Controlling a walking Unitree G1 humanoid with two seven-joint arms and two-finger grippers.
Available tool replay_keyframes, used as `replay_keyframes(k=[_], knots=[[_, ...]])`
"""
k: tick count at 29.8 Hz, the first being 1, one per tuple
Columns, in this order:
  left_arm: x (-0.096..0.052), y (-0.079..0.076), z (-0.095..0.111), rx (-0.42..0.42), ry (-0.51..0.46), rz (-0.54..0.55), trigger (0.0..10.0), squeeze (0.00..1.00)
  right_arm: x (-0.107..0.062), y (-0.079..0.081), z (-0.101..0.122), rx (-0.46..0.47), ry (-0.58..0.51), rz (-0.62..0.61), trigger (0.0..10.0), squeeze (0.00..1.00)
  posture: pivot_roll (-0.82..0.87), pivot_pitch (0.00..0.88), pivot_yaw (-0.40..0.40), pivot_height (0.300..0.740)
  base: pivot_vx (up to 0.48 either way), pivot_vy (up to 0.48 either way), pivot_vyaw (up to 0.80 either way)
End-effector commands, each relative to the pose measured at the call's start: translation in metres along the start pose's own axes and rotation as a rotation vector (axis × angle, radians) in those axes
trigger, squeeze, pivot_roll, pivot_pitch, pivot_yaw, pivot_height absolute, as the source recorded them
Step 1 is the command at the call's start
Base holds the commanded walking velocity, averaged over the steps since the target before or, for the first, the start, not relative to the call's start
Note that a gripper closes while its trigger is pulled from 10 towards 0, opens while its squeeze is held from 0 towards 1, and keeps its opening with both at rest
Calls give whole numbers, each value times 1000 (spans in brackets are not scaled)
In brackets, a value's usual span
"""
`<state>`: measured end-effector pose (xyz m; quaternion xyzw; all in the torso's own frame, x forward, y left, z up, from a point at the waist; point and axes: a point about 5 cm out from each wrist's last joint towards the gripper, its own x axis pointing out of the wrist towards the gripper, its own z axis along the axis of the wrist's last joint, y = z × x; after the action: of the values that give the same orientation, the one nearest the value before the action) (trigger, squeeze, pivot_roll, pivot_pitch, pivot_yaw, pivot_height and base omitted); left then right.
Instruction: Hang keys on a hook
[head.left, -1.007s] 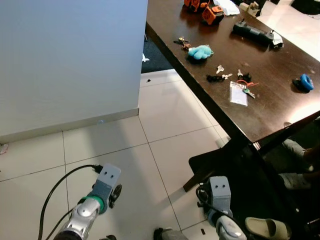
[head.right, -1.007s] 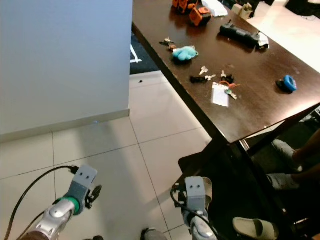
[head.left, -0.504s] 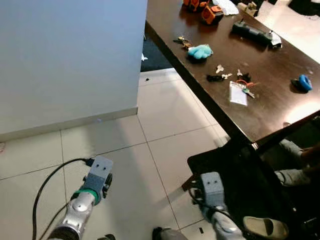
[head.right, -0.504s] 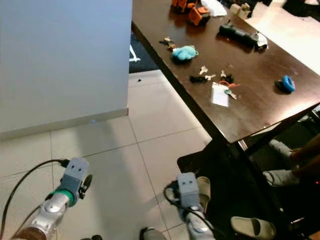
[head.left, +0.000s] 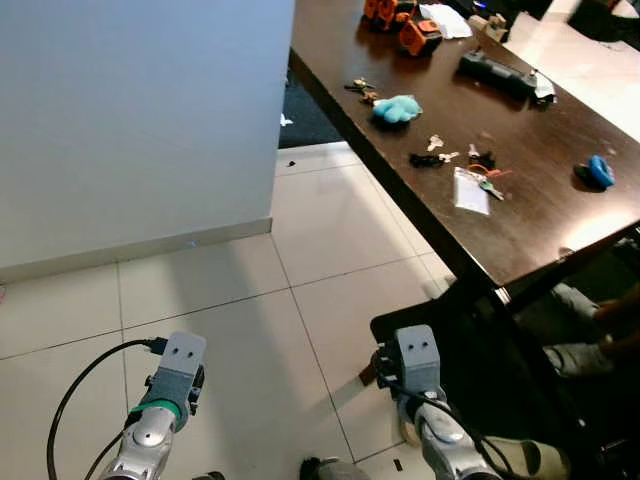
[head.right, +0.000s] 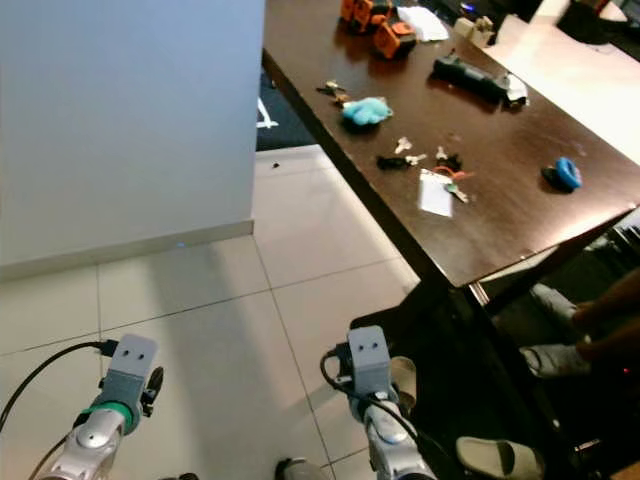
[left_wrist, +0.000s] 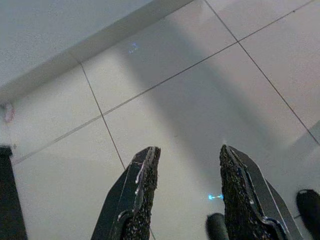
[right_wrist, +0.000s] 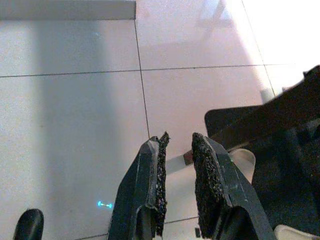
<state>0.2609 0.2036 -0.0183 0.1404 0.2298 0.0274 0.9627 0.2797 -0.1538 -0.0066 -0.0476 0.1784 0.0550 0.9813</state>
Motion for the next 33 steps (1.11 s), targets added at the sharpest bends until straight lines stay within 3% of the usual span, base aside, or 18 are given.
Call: replay_keyframes(k=[1,3,4,5,7,9,10,12,15,18,21,25,27,31,33], knots=[[1,-6,8,-27,-41,-24,10000,0,1,-3,0,22,14,-6,10000,0,-66,92,-85,740,0,0,0],[4,-8,20,-50,-88,-36,10000,0,5,-4,8,37,-12,-6,10000,0,-70,89,-80,740,0,0,0],[7,-9,36,-80,-148,-42,10000,0,7,-6,18,39,-62,-12,10000,0,-75,94,-76,740,0,0,0],[7,-9,36,-80,-148,-42,10000,0,7,-6,18,39,-62,-12,10000,0,-75,94,-76,740,0,0,0],[10,-7,69,-91,-286,-37,10000,0,11,-11,40,8,-186,-34,10000,0,-82,94,-72,740,0,0,0],[2,7,116,-35,-512,25,10000,0,11,-17,77,60,-383,-58,10000,0,-93,93,-69,740,0,0,0],[2,7,116,-35,-512,25,10000,0,11,-17,77,60,-383,-58,10000,0,-93,93,-69,740,0,0,0],[-11,17,137,44,-646,51,10000,0,3,-25,98,65,-515,-90,10000,0,-103,92,-65,740,0,0,0],[-19,19,132,103,-663,37,10000,0,-3,-32,96,49,-529,-110,10000,0,-117,97,-63,740,0,0,0],[-18,16,121,75,-614,22,10000,0,-1,-31,87,82,-474,-73,10000,0,-117,100,-62,740,0,0,0],[-16,11,121,53,-603,11,10000,0,1,-30,88,102,-463,-58,10000,0,-116,98,-68,740,0,0,0],[-10,-2,137,23,-613,-24,10000,0,10,-25,97,128,-458,-60,10000,0,-97,80,-63,740,0,0,0],[-8,-2,146,12,-601,-40,10000,0,13,-23,100,133,-450,-71,10000,0,-70,81,-21,740,0,0,0],[-8,-1,149,6,-591,-45,10000,0,13,-22,101,136,-449,-74,10000,0,-70,81,-21,740,0,0,0],[-2,8,149,17,-546,-73,10000,0,14,-15,101,159,-445,-84,10000,0,-66,85,78,740,0,0,0]])
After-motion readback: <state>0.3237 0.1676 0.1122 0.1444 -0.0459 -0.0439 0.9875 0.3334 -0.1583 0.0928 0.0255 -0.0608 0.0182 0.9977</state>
